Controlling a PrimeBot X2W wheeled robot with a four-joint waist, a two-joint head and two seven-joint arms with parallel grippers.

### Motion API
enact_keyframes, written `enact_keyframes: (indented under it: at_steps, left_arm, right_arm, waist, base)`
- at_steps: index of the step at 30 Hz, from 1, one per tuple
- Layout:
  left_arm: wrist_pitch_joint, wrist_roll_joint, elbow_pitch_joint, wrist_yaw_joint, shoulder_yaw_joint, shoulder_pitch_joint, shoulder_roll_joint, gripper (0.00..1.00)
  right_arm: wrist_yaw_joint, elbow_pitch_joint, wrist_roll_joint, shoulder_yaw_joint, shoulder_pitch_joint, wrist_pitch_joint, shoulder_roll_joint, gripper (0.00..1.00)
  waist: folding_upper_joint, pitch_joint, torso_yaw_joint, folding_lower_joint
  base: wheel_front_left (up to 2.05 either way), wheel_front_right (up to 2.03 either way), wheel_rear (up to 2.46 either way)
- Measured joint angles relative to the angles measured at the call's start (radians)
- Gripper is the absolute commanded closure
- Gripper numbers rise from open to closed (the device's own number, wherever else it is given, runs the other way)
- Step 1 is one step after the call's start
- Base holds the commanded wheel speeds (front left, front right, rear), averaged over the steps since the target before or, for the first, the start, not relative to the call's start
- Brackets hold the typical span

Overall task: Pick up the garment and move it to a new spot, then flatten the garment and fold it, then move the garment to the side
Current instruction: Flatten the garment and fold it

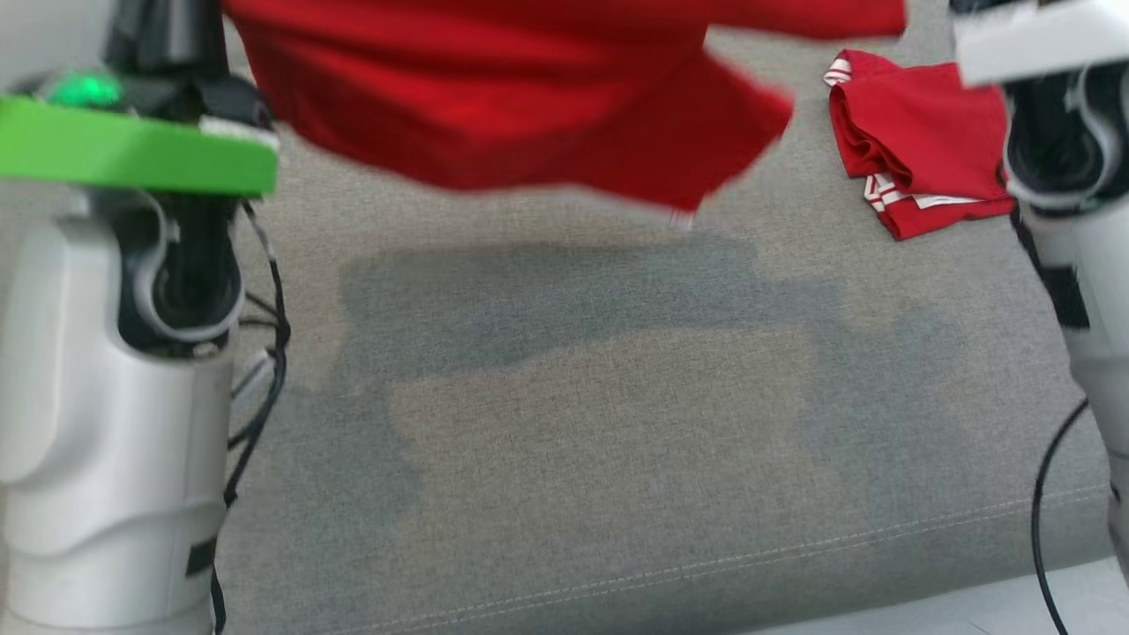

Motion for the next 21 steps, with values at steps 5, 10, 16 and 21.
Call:
enact_keyframes:
  at_steps: [5,10,16,21]
  left_arm:
    - [-0.019,-0.008,0.064,-0.021,-0.024,-0.018,-0.014,0.56]
    - [-0.016,-0.045,0.164,-0.052,-0.112,0.218,-0.038,0.55]
    - [-0.091,-0.063,0.266,-0.071,-0.126,0.467,-0.030,0.16]
    - [-0.108,-0.077,0.285,-0.086,-0.131,0.472,-0.030,0.09]
  right_arm:
    - [0.011,0.054,-0.009,0.065,0.018,-0.012,0.042,1.00]
    - [0.011,0.158,0.022,0.172,0.322,-0.007,0.044,1.00]
    - [0.012,0.252,0.063,0.209,0.542,-0.006,0.052,1.00]
    - [0.020,0.260,0.069,0.196,0.543,-0.007,0.056,1.00]
  waist:
    - [-0.0001,0.010,0.003,0.0001]
    - [-0.0001,0.026,0.007,0.0001]
    - [0.0000,0.055,0.008,0.0000]
    - [-0.0001,0.070,-0.002,0.0001]
  base:
    - [0.00,0.00,0.00]
    - [0.00,0.00,0.00]
    - [0.00,0.00,0.00]
    - [0.00,0.00,0.00]
